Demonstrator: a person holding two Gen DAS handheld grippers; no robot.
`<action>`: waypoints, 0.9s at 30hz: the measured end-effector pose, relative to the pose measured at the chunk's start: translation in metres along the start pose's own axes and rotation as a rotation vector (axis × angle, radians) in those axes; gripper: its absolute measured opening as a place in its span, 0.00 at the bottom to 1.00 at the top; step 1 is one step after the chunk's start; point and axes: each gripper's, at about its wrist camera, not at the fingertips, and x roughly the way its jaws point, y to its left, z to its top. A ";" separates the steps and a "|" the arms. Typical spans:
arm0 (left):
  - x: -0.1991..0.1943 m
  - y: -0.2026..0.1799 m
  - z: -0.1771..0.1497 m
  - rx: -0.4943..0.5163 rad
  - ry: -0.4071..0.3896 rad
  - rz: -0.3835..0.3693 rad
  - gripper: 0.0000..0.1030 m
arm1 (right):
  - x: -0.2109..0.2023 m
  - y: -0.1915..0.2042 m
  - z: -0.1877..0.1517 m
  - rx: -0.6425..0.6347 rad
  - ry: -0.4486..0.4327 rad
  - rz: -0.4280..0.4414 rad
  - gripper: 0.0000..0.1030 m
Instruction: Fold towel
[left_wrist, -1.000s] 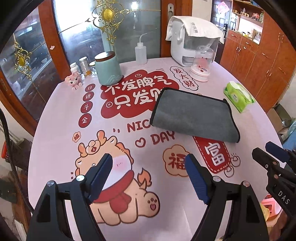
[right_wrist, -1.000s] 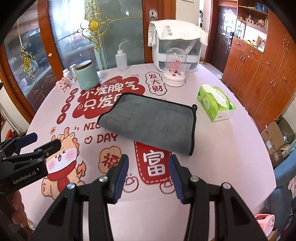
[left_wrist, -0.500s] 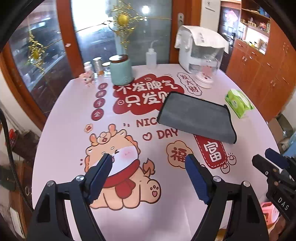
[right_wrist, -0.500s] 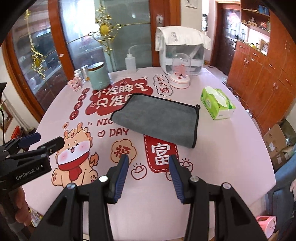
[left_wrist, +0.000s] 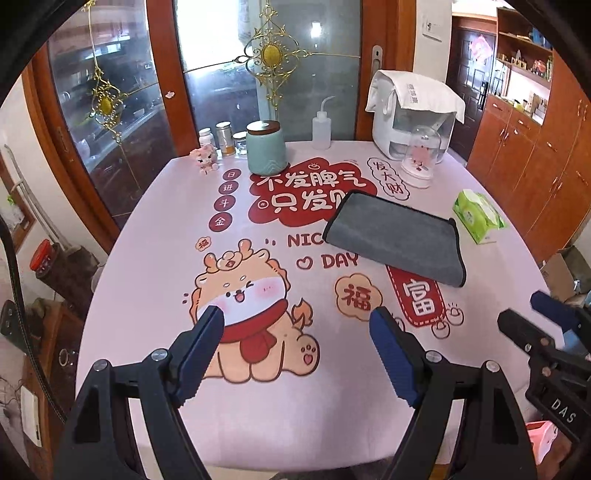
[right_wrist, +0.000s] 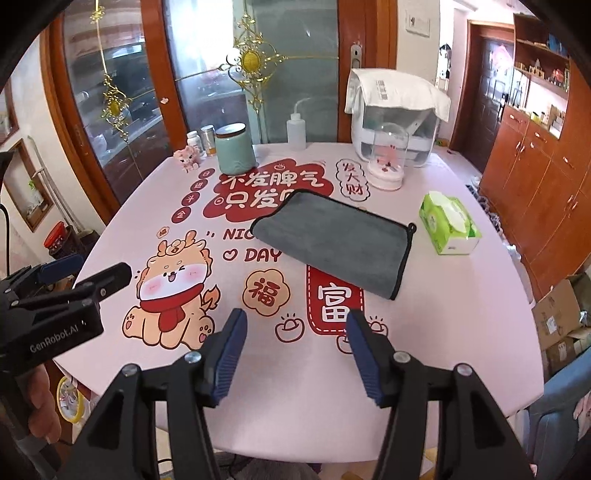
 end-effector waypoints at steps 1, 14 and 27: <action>-0.003 -0.001 -0.002 0.004 0.005 0.004 0.79 | -0.004 0.000 -0.001 -0.005 -0.004 0.004 0.56; -0.033 0.004 -0.015 -0.073 0.049 -0.029 0.88 | -0.020 0.002 -0.012 0.035 0.018 0.038 0.58; -0.043 0.011 -0.019 -0.111 0.020 -0.012 0.89 | -0.036 0.010 -0.012 0.041 -0.013 0.024 0.58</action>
